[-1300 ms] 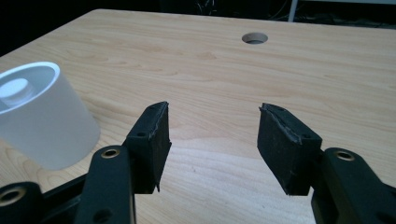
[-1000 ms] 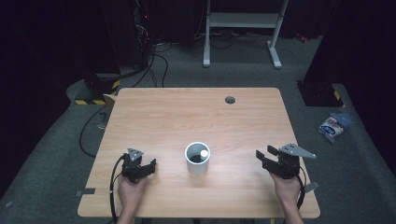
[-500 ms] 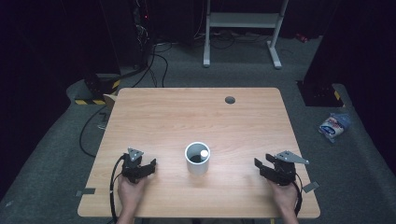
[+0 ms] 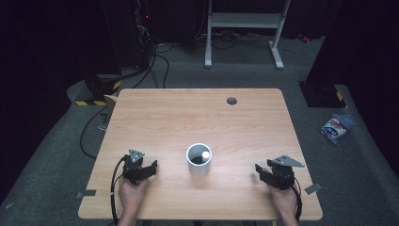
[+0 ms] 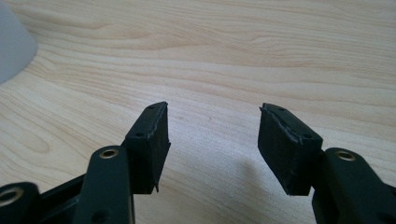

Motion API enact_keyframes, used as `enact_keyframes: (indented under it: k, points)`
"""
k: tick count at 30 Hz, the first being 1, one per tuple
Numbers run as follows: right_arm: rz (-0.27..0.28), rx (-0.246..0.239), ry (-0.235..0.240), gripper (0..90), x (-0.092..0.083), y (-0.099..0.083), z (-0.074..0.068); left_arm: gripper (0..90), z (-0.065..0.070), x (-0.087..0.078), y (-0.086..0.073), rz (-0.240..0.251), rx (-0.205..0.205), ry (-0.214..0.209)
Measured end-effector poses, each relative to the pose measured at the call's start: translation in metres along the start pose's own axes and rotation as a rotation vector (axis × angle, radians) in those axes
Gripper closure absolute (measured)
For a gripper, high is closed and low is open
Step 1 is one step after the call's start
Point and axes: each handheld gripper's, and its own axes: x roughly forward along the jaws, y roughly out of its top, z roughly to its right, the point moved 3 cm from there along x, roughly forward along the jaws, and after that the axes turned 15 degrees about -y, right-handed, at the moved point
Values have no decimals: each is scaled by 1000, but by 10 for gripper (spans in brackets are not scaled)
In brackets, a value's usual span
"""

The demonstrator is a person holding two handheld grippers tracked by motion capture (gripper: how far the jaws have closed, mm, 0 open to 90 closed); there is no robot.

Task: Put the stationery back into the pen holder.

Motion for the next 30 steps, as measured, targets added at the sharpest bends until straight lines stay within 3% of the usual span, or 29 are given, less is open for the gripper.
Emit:
enact_keyframes:
  k: [16,30]
  points:
    - [-41,-72,-65,424,10,-9,0,281,0,0,0,-1,0,-1]
    - [-50,-63,-54,371,11,-8,-1,281,0,0,0,-1,-1,0]
